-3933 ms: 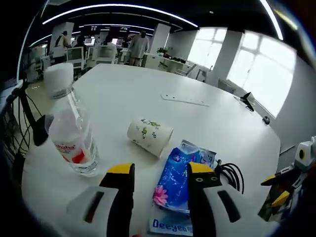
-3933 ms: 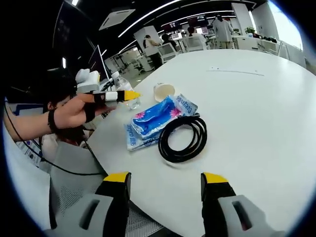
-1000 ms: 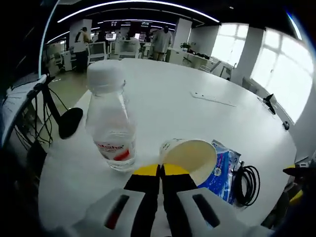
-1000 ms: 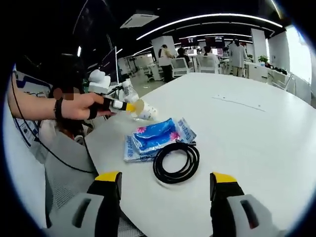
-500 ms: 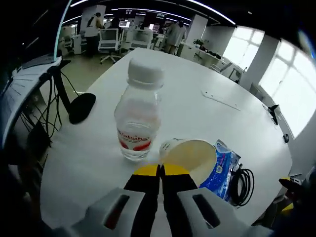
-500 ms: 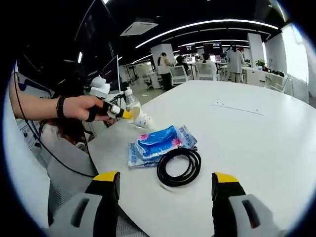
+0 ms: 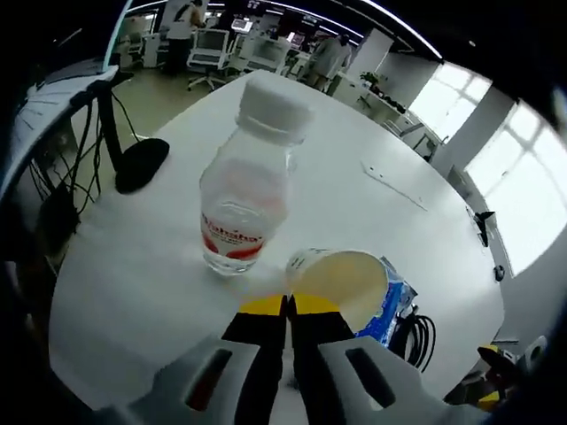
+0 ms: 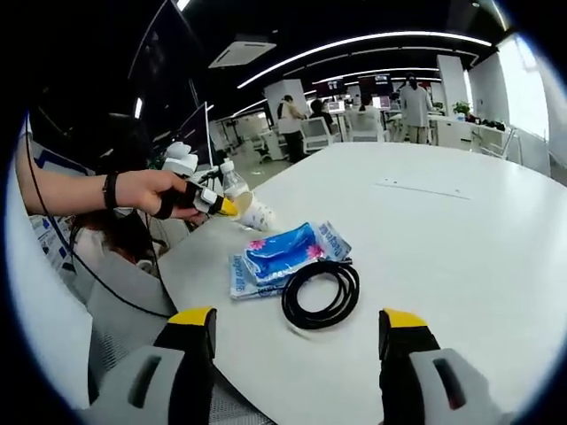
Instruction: Arrange the tabletop items into an orderly group along one side of the table until the central work area is clear of visible clutter.
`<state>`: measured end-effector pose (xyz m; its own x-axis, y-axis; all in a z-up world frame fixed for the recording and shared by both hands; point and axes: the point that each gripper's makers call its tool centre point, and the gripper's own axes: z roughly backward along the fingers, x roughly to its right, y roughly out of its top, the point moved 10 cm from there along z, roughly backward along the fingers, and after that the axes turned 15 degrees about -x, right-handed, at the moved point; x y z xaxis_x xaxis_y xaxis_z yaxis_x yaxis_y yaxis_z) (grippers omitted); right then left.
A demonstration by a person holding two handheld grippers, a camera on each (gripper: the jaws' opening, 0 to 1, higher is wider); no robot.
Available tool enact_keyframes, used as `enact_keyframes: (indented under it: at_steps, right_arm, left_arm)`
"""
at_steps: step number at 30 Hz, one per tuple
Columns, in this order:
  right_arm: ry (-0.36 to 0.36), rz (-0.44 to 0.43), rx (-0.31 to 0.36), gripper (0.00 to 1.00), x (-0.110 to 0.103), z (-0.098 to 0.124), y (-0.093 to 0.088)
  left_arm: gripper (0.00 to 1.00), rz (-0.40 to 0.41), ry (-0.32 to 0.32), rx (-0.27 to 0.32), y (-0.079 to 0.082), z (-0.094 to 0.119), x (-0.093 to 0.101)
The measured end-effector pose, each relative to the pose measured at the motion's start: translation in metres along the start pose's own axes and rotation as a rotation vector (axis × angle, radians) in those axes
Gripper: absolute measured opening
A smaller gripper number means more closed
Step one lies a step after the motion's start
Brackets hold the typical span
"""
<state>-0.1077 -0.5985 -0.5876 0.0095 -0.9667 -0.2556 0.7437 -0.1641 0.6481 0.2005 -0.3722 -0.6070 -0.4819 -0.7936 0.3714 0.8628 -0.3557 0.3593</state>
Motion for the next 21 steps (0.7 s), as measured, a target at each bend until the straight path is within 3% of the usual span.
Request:
enact_keyframes:
  at_steps: [21]
  right_arm:
    - [0.009, -0.008, 0.002, 0.77, -0.0027, -0.0012, 0.0004]
  left_arm:
    - [0.0, 0.081, -0.05, -0.018, 0.0052, -0.0037, -0.0048]
